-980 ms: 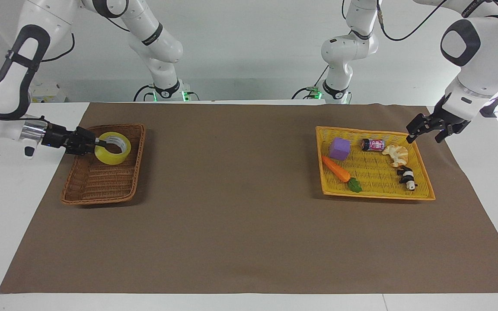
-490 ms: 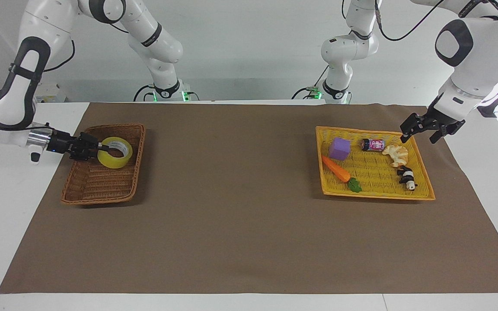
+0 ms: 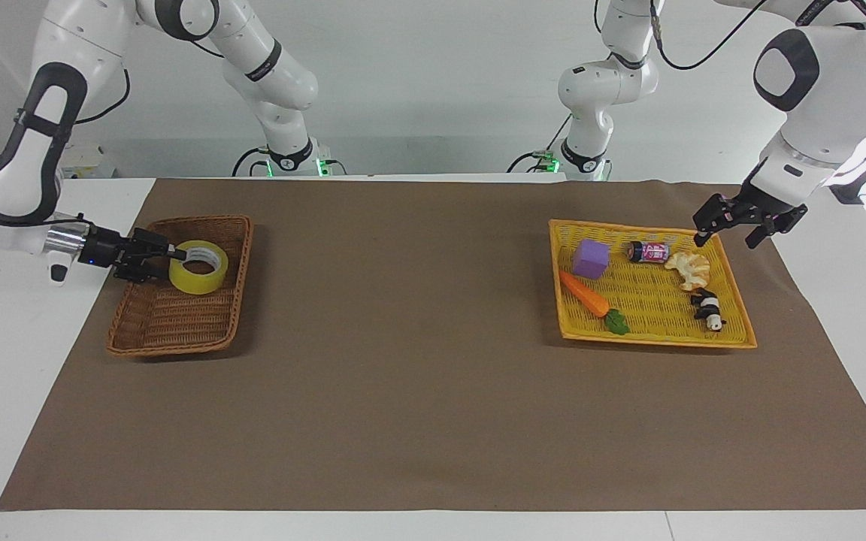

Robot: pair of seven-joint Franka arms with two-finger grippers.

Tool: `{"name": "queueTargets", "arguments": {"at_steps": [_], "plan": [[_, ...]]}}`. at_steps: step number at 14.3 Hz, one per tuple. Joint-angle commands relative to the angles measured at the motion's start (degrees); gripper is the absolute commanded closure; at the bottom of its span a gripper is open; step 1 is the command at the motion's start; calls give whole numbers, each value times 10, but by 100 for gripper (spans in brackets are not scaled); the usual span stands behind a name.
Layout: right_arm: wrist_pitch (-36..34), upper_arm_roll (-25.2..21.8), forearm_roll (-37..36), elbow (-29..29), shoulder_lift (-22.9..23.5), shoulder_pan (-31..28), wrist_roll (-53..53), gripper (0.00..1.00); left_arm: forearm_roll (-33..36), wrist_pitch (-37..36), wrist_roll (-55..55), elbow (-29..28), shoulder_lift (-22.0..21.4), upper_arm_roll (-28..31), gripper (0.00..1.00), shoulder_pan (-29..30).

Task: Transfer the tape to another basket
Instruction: 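Release the tape in the wicker basket and open the right gripper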

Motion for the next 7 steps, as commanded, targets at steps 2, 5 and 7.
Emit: {"name": "queueTargets", "arguments": {"at_steps": [2, 5, 7], "plan": [[17, 5, -54, 14, -51, 19, 11, 0, 13, -12, 1, 0, -7, 5, 0, -3], [45, 6, -149, 29, -109, 77, 54, 0, 13, -14, 1, 3, -7, 5, 0, -4], [40, 8, -200, 41, -148, 109, 108, 0, 13, -16, 1, 3, -21, 7, 0, -1]]}}
